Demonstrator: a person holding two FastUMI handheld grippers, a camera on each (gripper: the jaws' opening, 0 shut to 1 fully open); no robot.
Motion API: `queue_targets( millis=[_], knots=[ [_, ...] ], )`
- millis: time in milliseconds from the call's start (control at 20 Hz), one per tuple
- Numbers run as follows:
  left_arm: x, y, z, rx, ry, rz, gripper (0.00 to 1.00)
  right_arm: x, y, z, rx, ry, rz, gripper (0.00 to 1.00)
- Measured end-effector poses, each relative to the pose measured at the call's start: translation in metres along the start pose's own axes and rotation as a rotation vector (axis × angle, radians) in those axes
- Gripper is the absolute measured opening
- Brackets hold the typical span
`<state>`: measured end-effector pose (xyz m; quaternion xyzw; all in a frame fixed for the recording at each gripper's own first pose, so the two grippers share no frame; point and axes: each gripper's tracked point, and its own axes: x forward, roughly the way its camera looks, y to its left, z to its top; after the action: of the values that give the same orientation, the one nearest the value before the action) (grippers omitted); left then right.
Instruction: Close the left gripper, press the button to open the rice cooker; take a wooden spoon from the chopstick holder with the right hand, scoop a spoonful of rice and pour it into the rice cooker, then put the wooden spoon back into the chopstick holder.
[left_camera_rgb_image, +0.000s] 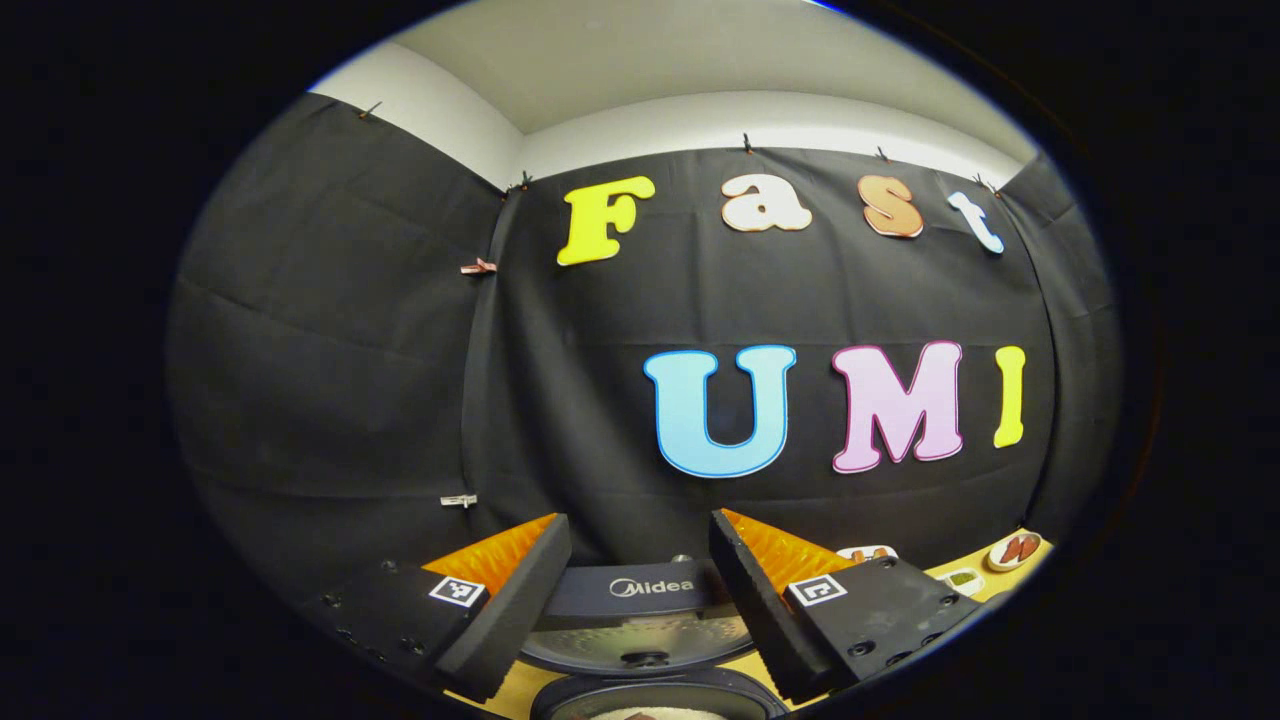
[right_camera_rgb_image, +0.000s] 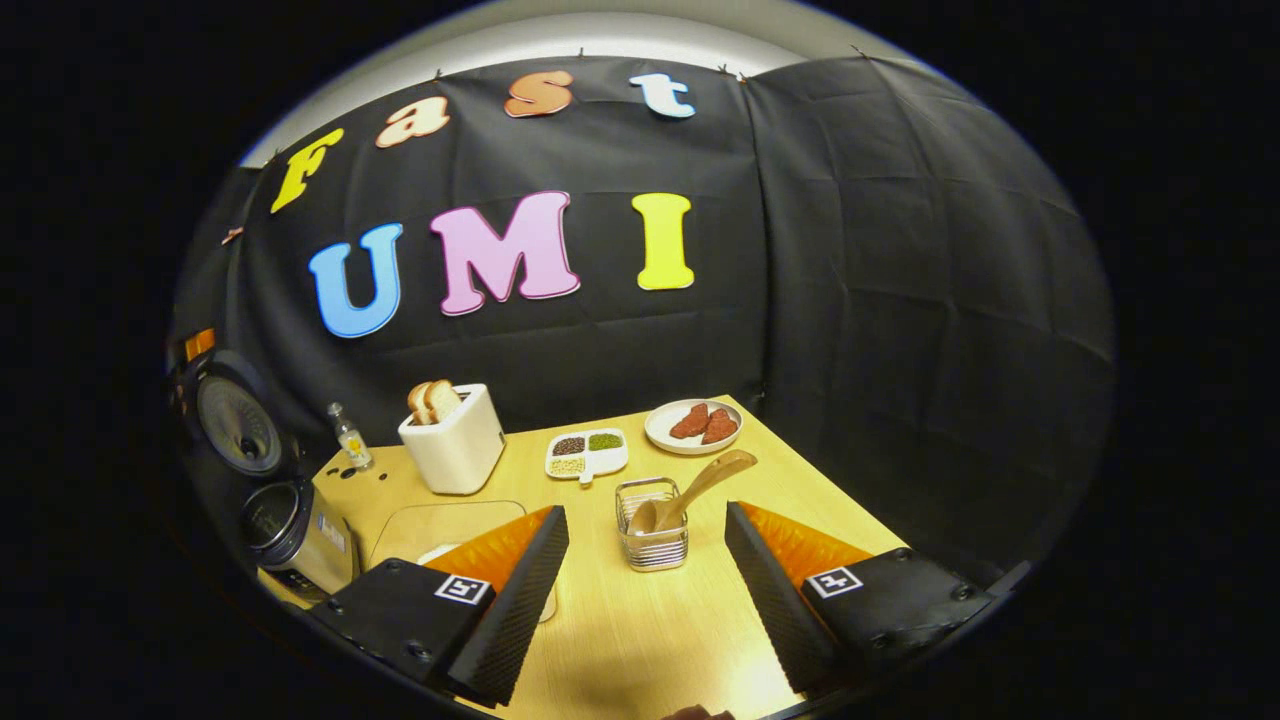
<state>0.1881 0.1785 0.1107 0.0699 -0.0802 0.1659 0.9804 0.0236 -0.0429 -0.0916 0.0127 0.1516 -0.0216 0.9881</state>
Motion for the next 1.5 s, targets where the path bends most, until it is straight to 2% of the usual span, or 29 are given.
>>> queue_targets(
  millis=[50,150,250,350,600,800,900,1100,1250,1500],
  knots=[
    [0.003,0.0,-0.006,0.006,0.02,0.002,0.92,-0.007,0.007,-0.002,-0.013,0.007,0.012,0.99],
    [0.003,-0.001,-0.007,0.017,0.043,0.019,0.98,-0.018,0.02,0.003,-0.015,-0.012,0.029,0.99],
    [-0.007,-0.003,-0.01,0.036,0.079,0.035,0.98,-0.021,0.034,0.003,-0.018,-0.02,0.053,0.98],
    [-0.02,-0.006,-0.015,0.011,0.115,0.034,0.97,-0.016,0.042,-0.001,-0.023,-0.01,0.071,0.99],
    [-0.061,-0.013,-0.033,-0.021,0.248,0.019,0.98,-0.001,0.044,0.006,0.015,-0.022,0.07,0.99],
    [-0.098,-0.021,-0.057,-0.061,0.392,-0.017,0.98,0.004,0.046,-0.008,0.018,0.007,0.078,0.99],
    [-0.113,-0.025,-0.067,-0.063,0.426,-0.037,0.98,0.005,0.036,-0.027,0.008,0.052,0.045,0.99],
    [-0.143,-0.033,-0.117,-0.098,0.566,-0.059,0.98,-0.006,0.038,-0.049,0.022,0.104,0.055,0.99],
    [-0.162,-0.038,-0.155,-0.119,0.65,-0.061,0.99,-0.012,0.032,-0.05,0.018,0.101,0.053,0.99],
    [-0.182,-0.045,-0.203,-0.034,0.708,-0.074,0.98,-0.02,0.019,-0.061,0.042,0.126,0.037,0.99]
  ],
)
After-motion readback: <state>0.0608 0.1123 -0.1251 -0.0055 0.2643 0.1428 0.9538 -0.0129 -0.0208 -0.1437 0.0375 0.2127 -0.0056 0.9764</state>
